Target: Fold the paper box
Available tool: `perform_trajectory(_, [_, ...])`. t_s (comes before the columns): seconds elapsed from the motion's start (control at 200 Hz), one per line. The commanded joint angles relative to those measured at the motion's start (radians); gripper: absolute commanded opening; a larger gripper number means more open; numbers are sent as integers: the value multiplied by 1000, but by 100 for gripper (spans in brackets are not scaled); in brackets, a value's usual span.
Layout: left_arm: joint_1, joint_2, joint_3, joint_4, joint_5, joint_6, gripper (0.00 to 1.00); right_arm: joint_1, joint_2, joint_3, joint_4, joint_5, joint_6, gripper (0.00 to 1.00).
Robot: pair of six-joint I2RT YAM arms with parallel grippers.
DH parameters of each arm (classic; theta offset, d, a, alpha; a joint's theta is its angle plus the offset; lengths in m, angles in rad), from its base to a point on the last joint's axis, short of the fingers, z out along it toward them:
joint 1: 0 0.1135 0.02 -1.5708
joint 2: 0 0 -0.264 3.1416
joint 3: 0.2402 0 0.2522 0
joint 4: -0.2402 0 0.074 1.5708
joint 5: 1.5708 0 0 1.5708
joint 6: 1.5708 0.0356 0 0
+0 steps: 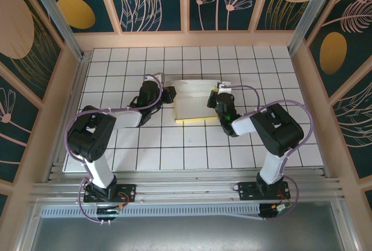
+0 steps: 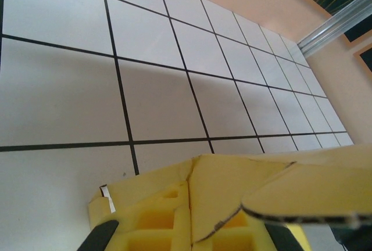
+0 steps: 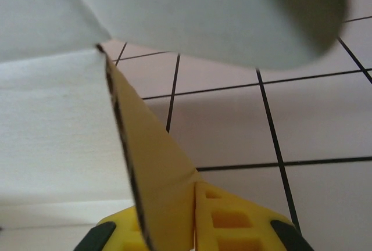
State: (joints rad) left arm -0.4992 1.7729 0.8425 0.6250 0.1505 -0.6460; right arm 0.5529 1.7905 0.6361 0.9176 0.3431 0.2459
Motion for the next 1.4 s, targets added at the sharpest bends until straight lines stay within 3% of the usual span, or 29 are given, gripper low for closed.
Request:
perform_trajectory(0.0, [-71,1,-53,-51,92,-28,0,49,-22,-62,-36,-90,12,11])
perform_trajectory(0.4, [-151,-49,-181,30,-39,93,0,53,-122,-208,77,-107,0,26])
perform_trajectory(0.656, [-196,-33,-200,40,-138,146,0,53,-239,-309,92,-146,-4,46])
perform_trajectory(0.811, [-197,-53,-244,67,-212,163,0,54,-318,-378,103,-173,15,67])
perform_trajectory(0.926, [-197,-72,-260,93,-222,171,0,53,-391,-439,119,-232,13,99])
perform_trajectory(1.111, [-211,-66,-247,89,-241,197,0,50,-545,-498,42,-305,20,99])
perform_trajectory(1.396, [-236,-78,-237,73,-270,235,0,24,-936,-508,-349,-380,89,99])
